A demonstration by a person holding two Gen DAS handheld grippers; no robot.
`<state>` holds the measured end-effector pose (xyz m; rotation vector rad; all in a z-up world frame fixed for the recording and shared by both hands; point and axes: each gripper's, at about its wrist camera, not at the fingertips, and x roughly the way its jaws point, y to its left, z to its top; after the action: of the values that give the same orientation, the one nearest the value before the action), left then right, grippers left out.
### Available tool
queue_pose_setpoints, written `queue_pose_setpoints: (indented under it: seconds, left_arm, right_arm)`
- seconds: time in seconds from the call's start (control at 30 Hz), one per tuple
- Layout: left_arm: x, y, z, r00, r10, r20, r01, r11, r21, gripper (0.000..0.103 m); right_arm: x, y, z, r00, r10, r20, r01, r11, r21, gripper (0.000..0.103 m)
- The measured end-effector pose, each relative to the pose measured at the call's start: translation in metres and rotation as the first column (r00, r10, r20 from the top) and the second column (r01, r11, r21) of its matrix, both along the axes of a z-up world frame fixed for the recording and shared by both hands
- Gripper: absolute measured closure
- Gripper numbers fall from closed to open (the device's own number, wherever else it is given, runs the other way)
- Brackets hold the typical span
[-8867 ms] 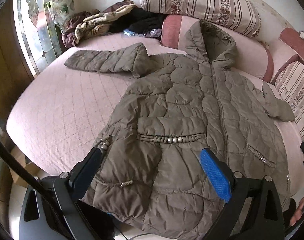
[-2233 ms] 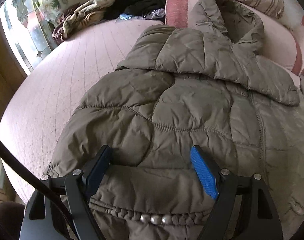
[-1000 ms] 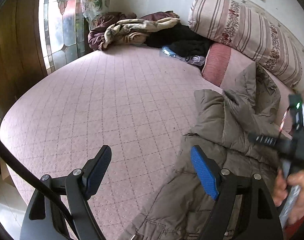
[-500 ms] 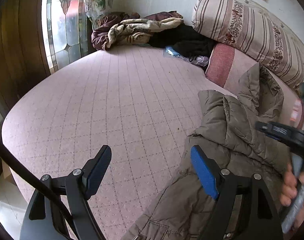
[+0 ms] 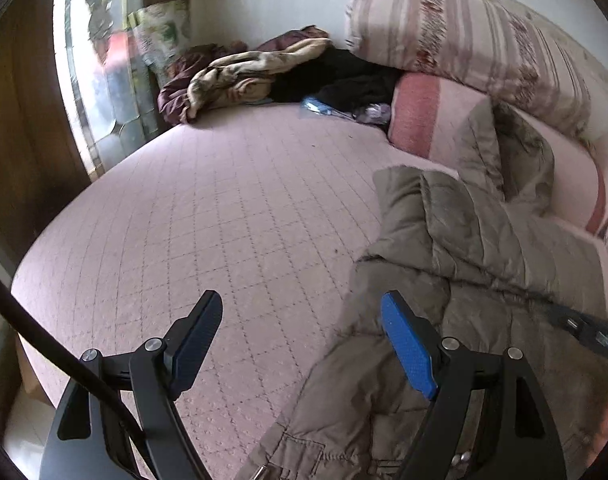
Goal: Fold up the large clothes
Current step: 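Lay the held sleeve across the coat body and open the right gripper, then move the right gripper over the coat toward the hood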
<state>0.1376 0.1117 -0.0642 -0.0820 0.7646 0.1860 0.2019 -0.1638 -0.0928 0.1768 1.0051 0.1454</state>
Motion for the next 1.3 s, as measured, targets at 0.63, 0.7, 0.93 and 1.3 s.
queue_pose_setpoints:
  seconds: [0.63,0.7,0.93,1.3]
  left_arm:
    - [-0.02,-0.061,-0.051,0.976,-0.162,-0.144,0.176,0.98,0.094,0.022]
    - [-0.022,-0.068,-0.059,0.969,-0.19,-0.16,0.205,0.975,0.083,0.022]
    - [-0.021,-0.069,-0.075,0.968,-0.183,-0.173,0.198,0.978,0.072,0.02]
    - [-0.039,-0.047,-0.029,0.987,-0.126,-0.103,0.131,0.991,0.041,0.017]
  right_arm:
    - [-0.222,-0.242,-0.029,0.86,-0.508,-0.039,0.51,0.859,0.05,0.041]
    - [-0.227,-0.248,-0.04,0.855,-0.516,-0.052,0.518,0.855,0.033,0.032]
    - [-0.226,-0.251,-0.073,0.891,-0.431,-0.14,0.45,0.881,0.15,0.069]
    - [-0.257,-0.228,-0.021,0.884,-0.465,0.039,0.466,0.885,-0.01,0.055]
